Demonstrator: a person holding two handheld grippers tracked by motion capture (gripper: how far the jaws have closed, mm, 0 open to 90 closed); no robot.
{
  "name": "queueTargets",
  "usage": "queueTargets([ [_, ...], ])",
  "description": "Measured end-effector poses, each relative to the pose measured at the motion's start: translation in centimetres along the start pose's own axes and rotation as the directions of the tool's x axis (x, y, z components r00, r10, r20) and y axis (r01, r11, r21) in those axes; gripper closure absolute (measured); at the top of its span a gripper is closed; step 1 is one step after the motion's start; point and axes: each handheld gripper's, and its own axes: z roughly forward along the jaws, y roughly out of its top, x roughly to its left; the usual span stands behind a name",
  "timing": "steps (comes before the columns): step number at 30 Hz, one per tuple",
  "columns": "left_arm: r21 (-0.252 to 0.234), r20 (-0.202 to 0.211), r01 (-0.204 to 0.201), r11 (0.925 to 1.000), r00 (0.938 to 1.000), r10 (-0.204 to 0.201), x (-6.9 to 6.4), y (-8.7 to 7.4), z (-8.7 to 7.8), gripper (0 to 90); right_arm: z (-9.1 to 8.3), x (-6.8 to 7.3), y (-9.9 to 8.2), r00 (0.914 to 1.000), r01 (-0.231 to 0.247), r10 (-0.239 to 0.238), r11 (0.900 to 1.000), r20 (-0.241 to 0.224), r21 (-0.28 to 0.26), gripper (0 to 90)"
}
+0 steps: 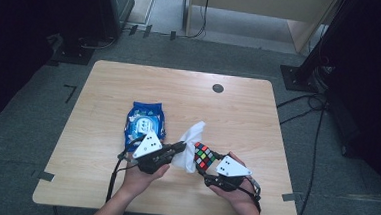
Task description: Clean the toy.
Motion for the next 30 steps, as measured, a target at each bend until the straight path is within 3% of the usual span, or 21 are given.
queueTargets([
  [4,0.014,0.086,0.038,0.9992,0.9955,-0.039,-0.6,-0.2,0.8,89.0,0.0,1.2,0.6,0.9989,0.035,-0.035,0.9991,-0.029,-0.024,35.0],
  [6,0.024,0.081,0.027,0.9993,0.9962,-0.029,-0.7,-0.4,1.0,88.9,0.0,1.4,0.9,0.9984,0.045,-0.047,0.9984,-0.033,-0.034,35.0],
  [11,0.027,0.075,0.102,0.9945,0.9918,-0.103,0.6,-1.0,1.0,88.8,-0.6,1.9,1.5,0.9962,0.08,-0.082,0.9946,-0.029,-0.067,35.1],
  [14,0.05,0.022,0.128,0.9905,0.9913,-0.13,1.5,-1.3,1.0,88.9,-0.9,2.0,1.7,0.9947,0.099,-0.101,0.9922,-0.02,-0.075,35.1],
  [15,0.05,0.022,0.128,0.9905,0.9913,-0.13,1.5,-1.3,1.0,89.0,-0.9,2.0,1.7,0.9947,0.099,-0.101,0.9922,-0.02,-0.075,35.1],
  [16,0.072,-0.01,0.126,0.9894,0.992,-0.126,1.9,-1.5,1.1,88.9,-1.1,1.9,1.9,0.9953,0.094,-0.096,0.9914,-0.013,-0.091,35.1],
  [17,0.119,-0.085,0.108,0.987,0.9915,-0.098,2.3,-1.9,1.3,88.9,-1.2,1.8,1.9,0.9957,0.091,-0.092,0.9911,-0.011,-0.097,35.1],
  [18,0.138,-0.112,0.11,0.9843,0.9892,-0.095,2.6,-2.1,1.4,88.9,-1.3,1.7,1.9,0.9962,0.085,-0.087,0.991,-0.011,-0.103,35.0],
  [19,0.138,-0.112,0.11,0.9843,0.9892,-0.095,2.6,-2.1,1.4,88.9,-1.3,1.7,1.9,0.9962,0.085,-0.087,0.991,-0.011,-0.103,35.0],
  [20,0.126,-0.168,0.146,0.9812,0.978,-0.125,3.2,-2.4,1.1,89.0,-1.5,1.4,2.0,0.9976,0.067,-0.069,0.9908,-0.009,-0.117,35.0],
  [21,0.126,-0.168,0.146,0.9812,0.978,-0.125,3.2,-2.4,1.1,89.0,-1.5,1.4,2.0,0.9976,0.067,-0.069,0.9908,-0.009,-0.117,35.0],
  [22,0.094,-0.141,0.185,0.9783,0.9751,-0.171,3.4,-2.1,0.6,89.0,-1.5,1.4,1.9,0.9974,0.071,-0.072,0.9915,-0.004,-0.109,35.0],
  [24,0.078,-0.123,0.183,0.9801,0.9773,-0.172,3.1,-1.8,0.3,88.9,-1.4,1.4,1.8,0.9974,0.071,-0.072,0.9923,-0.005,-0.101,35.0],
  [25,0.06,-0.062,0.163,0.9849,0.9854,-0.159,2.2,-1.1,0.1,88.8,-1.0,1.7,1.6,0.9967,0.08,-0.081,0.9932,-0.009,-0.085,35.0],
  [27,0.038,0.016,0.139,0.9895,0.99,-0.14,0.7,-0.6,0.2,88.4,-0.7,2.1,1.7,0.9957,0.09,-0.092,0.9931,-0.016,-0.075,35.0],
  [28,0.042,0.034,0.128,0.9908,0.9909,-0.13,0.3,-0.6,0.4,88.1,-0.6,2.2,1.7,0.9956,0.089,-0.091,0.9933,-0.021,-0.074,35.0],
  [30,0.042,0.022,0.107,0.9934,0.994,-0.108,-0.3,-0.6,0.7,87.7,-0.5,2.3,1.8,0.9952,0.093,-0.095,0.9928,-0.022,-0.075,35.0],
])
